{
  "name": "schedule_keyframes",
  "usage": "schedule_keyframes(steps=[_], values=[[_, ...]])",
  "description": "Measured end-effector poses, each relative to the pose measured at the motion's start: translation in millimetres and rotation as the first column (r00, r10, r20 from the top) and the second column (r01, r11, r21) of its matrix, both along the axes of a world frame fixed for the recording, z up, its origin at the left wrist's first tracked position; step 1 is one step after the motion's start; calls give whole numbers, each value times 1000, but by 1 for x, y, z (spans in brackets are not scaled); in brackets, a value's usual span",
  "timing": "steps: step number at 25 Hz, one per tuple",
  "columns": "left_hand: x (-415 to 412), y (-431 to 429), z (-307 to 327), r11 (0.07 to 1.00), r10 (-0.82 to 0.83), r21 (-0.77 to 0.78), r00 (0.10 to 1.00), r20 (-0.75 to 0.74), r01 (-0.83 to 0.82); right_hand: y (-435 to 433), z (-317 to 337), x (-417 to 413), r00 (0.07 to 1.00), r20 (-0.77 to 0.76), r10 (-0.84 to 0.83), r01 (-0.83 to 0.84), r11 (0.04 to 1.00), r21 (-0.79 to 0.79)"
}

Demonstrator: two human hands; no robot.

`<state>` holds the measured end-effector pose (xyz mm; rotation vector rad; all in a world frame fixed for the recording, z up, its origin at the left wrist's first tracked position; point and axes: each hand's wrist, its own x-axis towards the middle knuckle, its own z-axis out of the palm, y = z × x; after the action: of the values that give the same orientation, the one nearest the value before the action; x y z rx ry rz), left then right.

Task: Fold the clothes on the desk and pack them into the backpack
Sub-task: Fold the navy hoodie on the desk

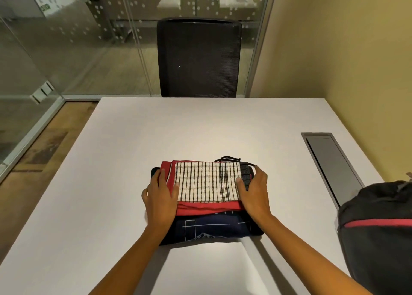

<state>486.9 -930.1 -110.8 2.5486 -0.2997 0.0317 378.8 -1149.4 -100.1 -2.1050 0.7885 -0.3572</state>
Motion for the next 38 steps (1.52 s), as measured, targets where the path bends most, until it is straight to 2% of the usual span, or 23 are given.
schedule_keyframes(steps=[2,4,6,8,11,16,19,22,25,26,28,29,31,33,34,38], values=[[10,-4,-5,990,59,-119,983,-173,-81,0,-7,8,998,-66,16,-9,995,101],[18,-7,-8,966,92,-211,960,-265,-151,2,-10,12,996,-92,-3,14,992,123],[25,-11,-5,955,168,-180,933,-320,-234,-2,-6,17,992,-118,-47,69,979,192],[33,-11,-2,964,207,-92,924,-321,-248,-11,0,23,978,-204,-54,102,966,236],[33,-9,2,987,119,-74,952,-282,-146,-23,3,24,960,-278,28,57,954,293],[17,-3,16,991,39,-116,975,-219,-66,-15,-4,20,992,-114,57,-16,943,333],[12,0,31,982,85,-146,976,-202,-116,-11,5,18,994,-89,65,-30,936,351],[12,2,44,970,183,-118,958,-220,-212,-7,10,21,998,-50,-37,49,960,277],[5,-1,39,971,237,60,952,-193,-230,6,6,22,972,-196,-129,164,971,176],[-1,-2,33,964,249,131,956,-153,-230,10,2,21,959,-236,-158,181,980,80],[-14,-6,28,975,199,98,980,23,-200,14,1,17,962,-171,-214,165,951,-263],[-21,-9,29,989,131,54,983,126,-139,15,3,17,979,-89,-183,125,887,-444],[-28,-18,30,996,-64,71,970,236,49,22,8,19,999,7,37,-24,773,-634],[-30,-31,25,964,-245,159,942,230,212,35,4,19,962,-60,268,-236,696,-678],[-28,-37,19,944,-299,203,932,205,259,39,-2,19,938,-121,324,-317,664,-677],[-12,-35,-16,906,-348,286,933,92,310,23,-25,24,854,-344,390,-519,588,-621]])
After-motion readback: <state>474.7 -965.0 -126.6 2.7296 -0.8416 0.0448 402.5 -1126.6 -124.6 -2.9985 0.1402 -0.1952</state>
